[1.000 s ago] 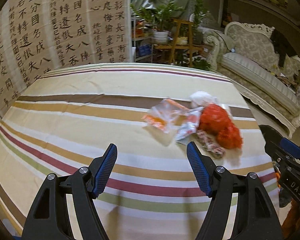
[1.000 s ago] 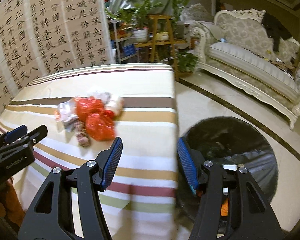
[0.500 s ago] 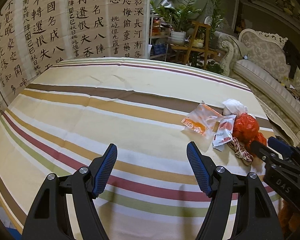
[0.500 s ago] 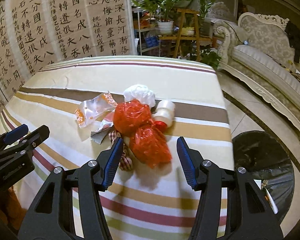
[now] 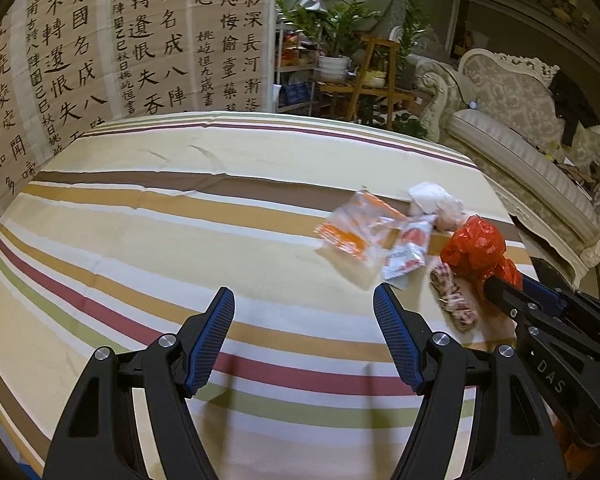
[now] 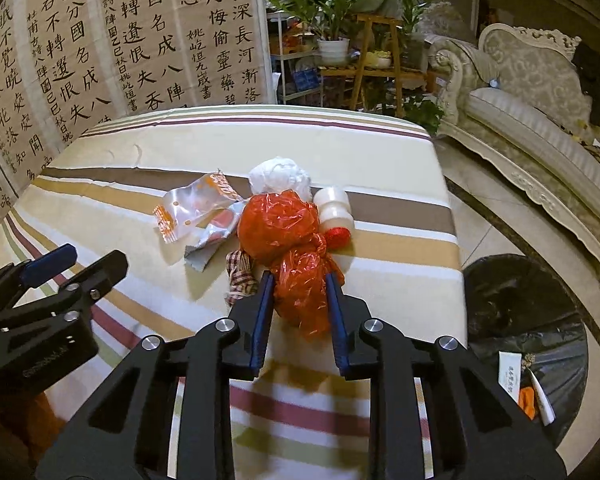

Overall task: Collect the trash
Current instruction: 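Grasp the red plastic bag with the right tool while the left tool grasps the checked ribbon, then carry the red bag and checked ribbon over the trash bin and open both tools, then grasp the clear orange-printed wrapper with the left tool while the right tool grasps the white red-capped bottle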

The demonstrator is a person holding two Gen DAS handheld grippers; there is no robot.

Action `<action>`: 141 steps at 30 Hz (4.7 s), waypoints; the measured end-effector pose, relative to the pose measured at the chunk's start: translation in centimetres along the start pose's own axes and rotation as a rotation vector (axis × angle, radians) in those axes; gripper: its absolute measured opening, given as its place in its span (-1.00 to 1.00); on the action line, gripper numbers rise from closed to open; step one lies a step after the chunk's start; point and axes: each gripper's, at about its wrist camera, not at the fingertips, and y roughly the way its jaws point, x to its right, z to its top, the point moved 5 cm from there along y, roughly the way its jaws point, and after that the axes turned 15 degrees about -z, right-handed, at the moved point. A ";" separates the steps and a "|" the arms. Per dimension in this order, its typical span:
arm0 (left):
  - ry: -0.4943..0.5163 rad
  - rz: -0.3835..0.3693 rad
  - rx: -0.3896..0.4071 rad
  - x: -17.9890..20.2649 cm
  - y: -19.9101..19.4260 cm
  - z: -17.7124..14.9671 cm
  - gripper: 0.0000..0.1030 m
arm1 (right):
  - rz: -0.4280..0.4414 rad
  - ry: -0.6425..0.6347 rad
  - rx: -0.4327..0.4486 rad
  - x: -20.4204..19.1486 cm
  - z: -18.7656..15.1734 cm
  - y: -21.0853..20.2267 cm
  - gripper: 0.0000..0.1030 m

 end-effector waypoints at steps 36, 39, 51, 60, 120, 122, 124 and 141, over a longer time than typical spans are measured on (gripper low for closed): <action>0.119 -0.040 -0.107 8.8 4.8 -1.3 -0.65 | -0.042 0.214 0.022 11.8 -4.2 -1.8 -0.52; 0.124 -0.040 -0.100 9.0 4.5 -1.4 -0.65 | -0.042 0.221 0.025 12.1 -4.5 -2.0 -0.52; 0.184 -0.095 -0.038 11.8 1.5 -1.9 -0.65 | -0.075 0.252 0.035 13.9 -5.3 -2.9 -0.52; 0.254 -0.164 -0.026 15.6 1.3 -2.5 -0.65 | -0.146 0.298 0.042 16.8 -6.5 -3.8 -0.52; 0.397 -0.179 -0.022 22.2 4.2 -2.3 0.44 | -0.326 0.413 0.014 23.9 -8.4 -2.4 0.12; 0.387 -0.175 -0.018 21.6 4.0 -2.1 0.44 | -0.318 0.404 0.016 23.2 -8.1 -2.4 0.12; 0.376 -0.169 -0.015 20.8 3.7 -1.8 0.44 | -0.311 0.393 0.016 22.6 -7.8 -2.3 0.12; 0.233 -0.008 0.017 8.8 1.5 0.7 0.45 | -0.198 0.264 0.023 15.1 -4.8 -1.5 0.13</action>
